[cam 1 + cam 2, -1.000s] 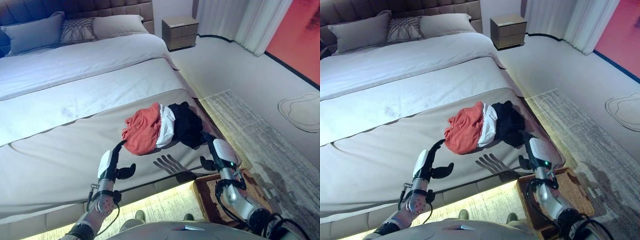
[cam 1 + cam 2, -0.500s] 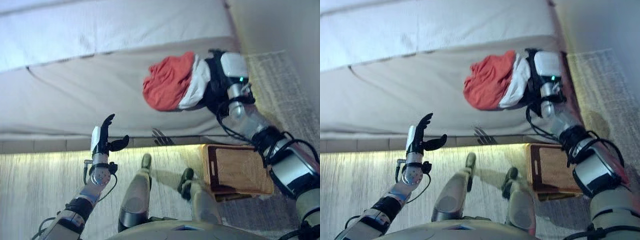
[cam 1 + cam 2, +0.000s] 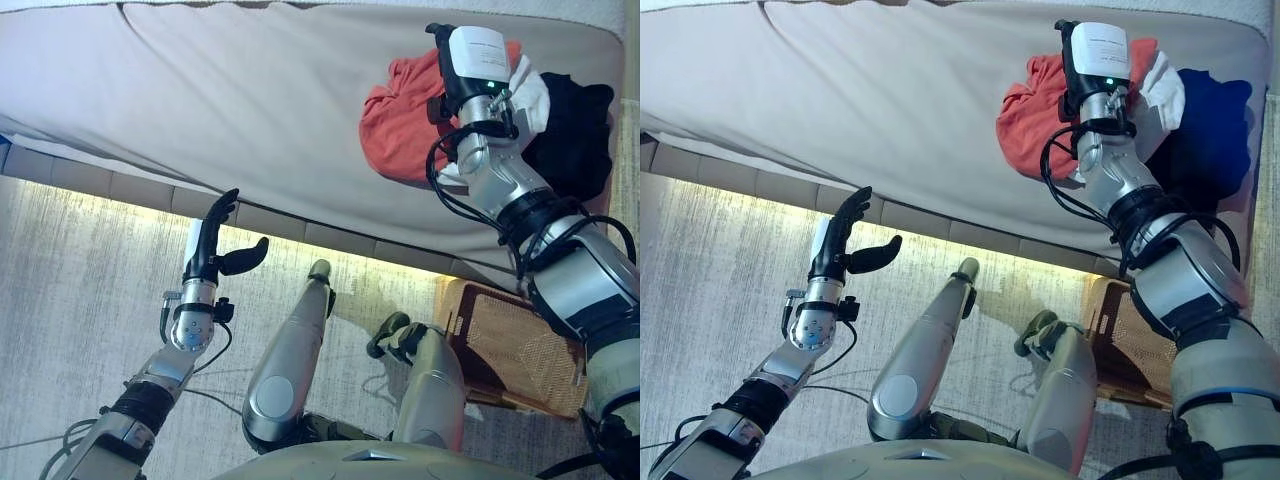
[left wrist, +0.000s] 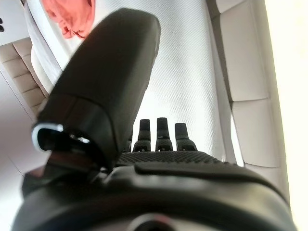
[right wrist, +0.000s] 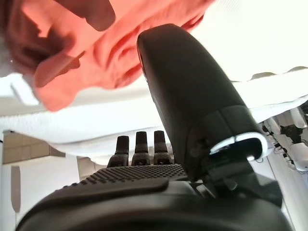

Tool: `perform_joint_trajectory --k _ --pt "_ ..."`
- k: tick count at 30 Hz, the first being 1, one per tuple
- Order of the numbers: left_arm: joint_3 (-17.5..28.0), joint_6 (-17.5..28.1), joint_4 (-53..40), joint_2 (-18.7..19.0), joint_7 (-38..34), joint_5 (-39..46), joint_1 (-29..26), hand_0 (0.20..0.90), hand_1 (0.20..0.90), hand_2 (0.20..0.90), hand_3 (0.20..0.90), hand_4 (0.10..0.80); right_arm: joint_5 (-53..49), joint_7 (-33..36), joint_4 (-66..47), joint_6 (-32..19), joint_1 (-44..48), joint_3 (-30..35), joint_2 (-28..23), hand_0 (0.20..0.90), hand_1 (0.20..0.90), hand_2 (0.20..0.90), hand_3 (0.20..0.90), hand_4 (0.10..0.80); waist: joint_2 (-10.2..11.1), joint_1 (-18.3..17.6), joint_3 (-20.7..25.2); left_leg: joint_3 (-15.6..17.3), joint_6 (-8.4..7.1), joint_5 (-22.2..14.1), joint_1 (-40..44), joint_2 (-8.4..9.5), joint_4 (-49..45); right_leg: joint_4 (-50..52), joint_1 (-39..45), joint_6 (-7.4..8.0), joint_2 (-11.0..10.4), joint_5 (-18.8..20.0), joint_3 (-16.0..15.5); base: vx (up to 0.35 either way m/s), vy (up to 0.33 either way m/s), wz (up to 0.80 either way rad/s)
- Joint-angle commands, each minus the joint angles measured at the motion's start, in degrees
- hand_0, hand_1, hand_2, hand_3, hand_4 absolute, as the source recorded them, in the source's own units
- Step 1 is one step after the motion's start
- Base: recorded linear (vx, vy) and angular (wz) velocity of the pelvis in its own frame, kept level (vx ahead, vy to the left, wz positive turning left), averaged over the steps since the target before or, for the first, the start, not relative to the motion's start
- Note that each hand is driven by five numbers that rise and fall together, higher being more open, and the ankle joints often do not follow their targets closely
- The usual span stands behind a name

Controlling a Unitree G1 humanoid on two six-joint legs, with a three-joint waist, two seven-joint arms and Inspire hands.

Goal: Pick up the clothes from the bed and place them into the basket

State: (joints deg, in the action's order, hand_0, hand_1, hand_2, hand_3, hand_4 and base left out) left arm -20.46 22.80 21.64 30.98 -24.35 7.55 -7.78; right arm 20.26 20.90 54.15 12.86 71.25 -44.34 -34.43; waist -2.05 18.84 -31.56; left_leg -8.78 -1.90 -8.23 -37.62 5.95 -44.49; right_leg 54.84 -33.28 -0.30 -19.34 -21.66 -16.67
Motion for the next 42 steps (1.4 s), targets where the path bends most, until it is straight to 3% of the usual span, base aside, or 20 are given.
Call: perform_joint_trajectory --k 1,6,15,16,17,18,26,33,36,42 --pt "2.1 5.9 -9.1 2.4 -0.6 3.3 -0.1 0.900 0.900 0.900 0.900 0.800 -1.5 -0.4 4.9 1.7 11.5 -3.0 -1.9 0.900 0.900 0.900 0.900 0.800 -3.6 1.5 1.8 2.7 4.73 -7.9 -2.2 3.73 -6.4 2.0 -1.5 -3.09 5.3 0.2 0.3 -0.011 -0.007 0.35" --pt "2.2 7.2 -11.5 3.5 0.7 4.2 0.3 0.900 0.900 0.900 0.900 0.800 -2.6 -5.5 14.1 3.0 14.9 -5.8 -1.3 0.900 0.900 0.900 0.900 0.800 -5.4 2.9 1.8 2.4 5.19 -7.7 -7.3 4.71 -9.2 4.8 -7.0 -2.99 4.7 0.3 0.2 -0.012 0.016 0.17" --pt "4.5 9.1 -15.6 5.1 -0.4 4.5 1.6 0.900 0.900 0.900 0.900 0.800 -6.4 -15.7 19.4 8.9 17.0 -9.3 -2.5 0.900 0.900 0.900 0.900 0.800 -6.0 4.0 1.8 2.4 5.55 -7.1 -14.6 4.61 -12.0 7.6 -14.3 -2.68 5.2 0.7 0.3 -0.032 -0.017 0.03" --pt "4.6 9.1 -15.9 5.6 -0.7 5.2 1.6 0.900 0.900 0.900 0.900 0.800 -7.1 -15.9 19.7 8.8 17.3 -9.6 -2.8 0.547 0.547 0.547 0.488 0.388 -6.0 4.1 1.8 2.5 5.59 -7.0 -14.9 4.48 -12.1 7.5 -14.5 -2.66 5.3 0.8 0.2 -0.033 -0.026 0.00" --pt "4.8 8.9 -16.3 5.9 -0.6 5.8 1.6 0.900 0.900 0.900 0.900 0.800 -7.2 -15.6 19.8 8.4 17.3 -9.5 -3.1 0.547 0.547 0.547 0.488 0.388 -6.0 4.1 1.8 2.4 5.63 -7.0 -15.2 4.38 -12.2 7.6 -14.8 -2.62 5.4 0.8 0.1 -0.034 -0.043 0.01" --pt "5.0 8.8 -16.5 6.1 -0.5 6.0 1.7 0.900 0.900 0.900 0.900 0.800 -7.7 -15.4 19.8 8.2 17.4 -9.6 -3.3 0.300 0.300 0.300 0.200 0.100 -5.9 4.1 1.8 2.4 5.66 -6.9 -15.3 4.32 -12.1 7.7 -14.8 -2.60 5.5 0.8 0.0 -0.035 -0.058 0.03" --pt "6.2 10.0 -16.4 7.6 0.8 6.0 3.7 0.900 0.900 0.900 0.900 0.800 -14.3 -6.4 19.2 4.1 17.5 -6.7 -6.9 0.300 0.300 0.300 0.200 0.100 -4.5 3.8 1.8 2.0 5.28 -6.8 -12.1 3.36 -10.7 5.6 -10.8 -2.66 6.5 1.3 -0.9 -0.014 -0.043 0.01" --pt "5.6 9.6 -16.4 8.1 3.4 6.7 4.7 0.900 0.900 0.900 0.900 0.800 -14.9 -0.6 16.1 -0.3 15.0 -2.3 -10.0 0.300 0.300 0.300 0.200 0.100 -2.6 2.6 1.8 1.4 4.41 -6.0 -2.1 2.34 -4.5 -0.4 -0.4 -2.50 6.9 2.1 -1.1 0.046 -0.014 -0.02" --pt "5.2 8.3 -16.5 7.9 4.8 6.7 4.7 0.900 0.900 0.900 0.900 0.800 -14.4 0.2 14.5 -1.9 13.2 -0.2 -12.2 0.300 0.300 0.300 0.200 0.100 -1.6 2.1 2.2 1.0 3.74 -4.8 4.2 1.83 1.0 -5.1 6.6 -2.38 6.8 2.5 -1.6 0.127 0.010 0.03" --pt "3.6 6.7 -13.9 6.8 6.5 6.6 5.0 0.900 0.900 0.900 0.900 0.800 -17.9 2.8 10.6 -4.2 11.2 2.5 -17.4 0.300 0.300 0.300 0.200 0.100 1.1 0.8 7.4 -0.6 2.50 -1.5 15.2 -0.61 15.3 -20.0 18.3 -1.42 8.6 5.5 -2.8 0.098 0.012 -0.06"
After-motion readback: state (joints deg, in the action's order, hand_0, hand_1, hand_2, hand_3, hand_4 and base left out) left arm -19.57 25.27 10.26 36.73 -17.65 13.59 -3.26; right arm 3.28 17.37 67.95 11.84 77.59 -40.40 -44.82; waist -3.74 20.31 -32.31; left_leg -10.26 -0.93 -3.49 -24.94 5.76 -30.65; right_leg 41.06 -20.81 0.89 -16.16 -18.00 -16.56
